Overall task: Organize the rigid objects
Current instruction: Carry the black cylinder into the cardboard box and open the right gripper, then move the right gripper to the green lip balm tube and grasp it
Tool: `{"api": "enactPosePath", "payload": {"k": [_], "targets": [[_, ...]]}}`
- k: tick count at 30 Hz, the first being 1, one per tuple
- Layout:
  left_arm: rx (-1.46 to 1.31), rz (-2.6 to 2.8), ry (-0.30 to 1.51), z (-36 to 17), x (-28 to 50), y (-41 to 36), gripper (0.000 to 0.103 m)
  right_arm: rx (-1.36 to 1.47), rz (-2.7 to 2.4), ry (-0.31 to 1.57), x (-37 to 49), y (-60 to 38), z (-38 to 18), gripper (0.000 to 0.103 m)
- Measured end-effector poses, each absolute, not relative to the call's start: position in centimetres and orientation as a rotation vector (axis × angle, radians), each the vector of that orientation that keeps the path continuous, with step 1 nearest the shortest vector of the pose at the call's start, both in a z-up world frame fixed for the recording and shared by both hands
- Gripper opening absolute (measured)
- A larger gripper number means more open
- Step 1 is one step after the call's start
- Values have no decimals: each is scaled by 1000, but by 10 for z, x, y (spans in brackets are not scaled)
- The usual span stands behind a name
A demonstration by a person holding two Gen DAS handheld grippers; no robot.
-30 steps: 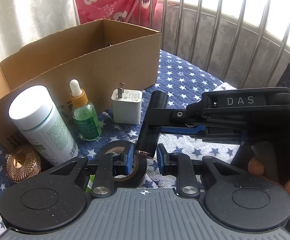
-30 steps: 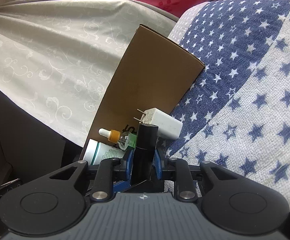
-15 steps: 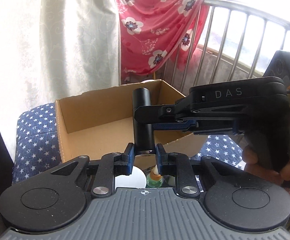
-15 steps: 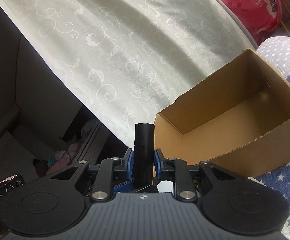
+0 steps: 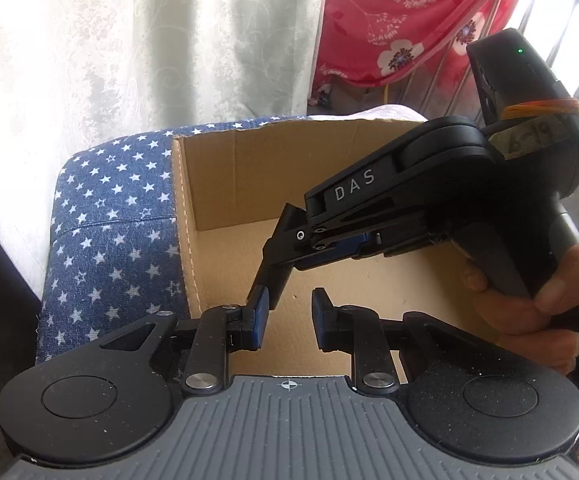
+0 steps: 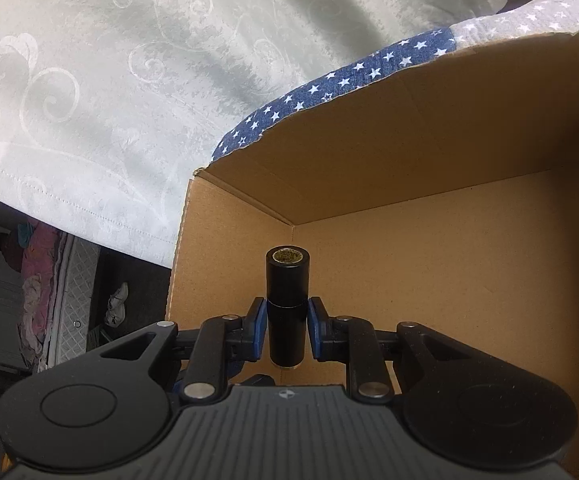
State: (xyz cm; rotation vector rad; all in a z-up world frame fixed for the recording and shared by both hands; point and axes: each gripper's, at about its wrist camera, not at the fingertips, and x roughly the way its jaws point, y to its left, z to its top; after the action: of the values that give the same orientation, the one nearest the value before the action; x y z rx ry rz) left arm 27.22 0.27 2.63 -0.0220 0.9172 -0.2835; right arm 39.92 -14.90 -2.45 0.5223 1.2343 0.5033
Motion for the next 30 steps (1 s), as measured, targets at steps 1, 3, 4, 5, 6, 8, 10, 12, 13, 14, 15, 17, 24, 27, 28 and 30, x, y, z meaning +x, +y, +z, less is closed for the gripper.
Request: {"api": "enactPosePath", "payload": {"k": [1, 3, 4, 5, 6, 8, 10, 12, 13, 14, 15, 17, 24, 27, 28, 30], "targets": [[-21, -281, 914, 27, 272, 3, 23, 505, 488, 1251, 405, -145, -30, 24], [-13, -274, 903, 30, 267, 3, 23, 465, 479, 1270, 415, -134, -37, 23], [-10, -268, 897, 31, 266, 4, 24, 442, 480, 1279, 418, -129, -39, 25], [-8, -263, 889, 33, 264, 5, 26, 420, 478, 1280, 420, -125, -40, 26], [-12, -263, 882, 35, 262, 7, 28, 403, 463, 1272, 422, -121, -39, 27], [-39, -274, 871, 40, 257, 13, 34, 385, 443, 1255, 421, -120, -32, 50], [-57, -276, 842, 47, 247, 17, 39, 391, 452, 1188, 409, -131, -17, 69], [-64, -283, 804, 55, 236, 22, 44, 390, 458, 1128, 395, -141, 2, 71], [-68, -288, 788, 59, 230, 24, 47, 408, 459, 1101, 386, -150, 12, 71], [-73, -295, 769, 64, 223, 26, 50, 429, 462, 1079, 378, -158, 22, 71], [-77, -302, 753, 67, 216, 28, 52, 453, 468, 1054, 369, -169, 31, 71], [-80, -316, 722, 74, 200, 31, 55, 494, 473, 1007, 347, -188, 49, 71], [-75, -430, 664, 75, 136, 39, 58, 593, 527, 835, 239, -257, 86, 71], [-39, -474, 683, 53, 112, 32, 59, 605, 544, 749, 184, -272, 77, 71], [-23, -482, 694, 44, 107, 27, 59, 607, 549, 734, 168, -273, 67, 71], [19, -508, 723, 20, 96, 15, 59, 617, 529, 750, 144, -270, 40, 69]]}}
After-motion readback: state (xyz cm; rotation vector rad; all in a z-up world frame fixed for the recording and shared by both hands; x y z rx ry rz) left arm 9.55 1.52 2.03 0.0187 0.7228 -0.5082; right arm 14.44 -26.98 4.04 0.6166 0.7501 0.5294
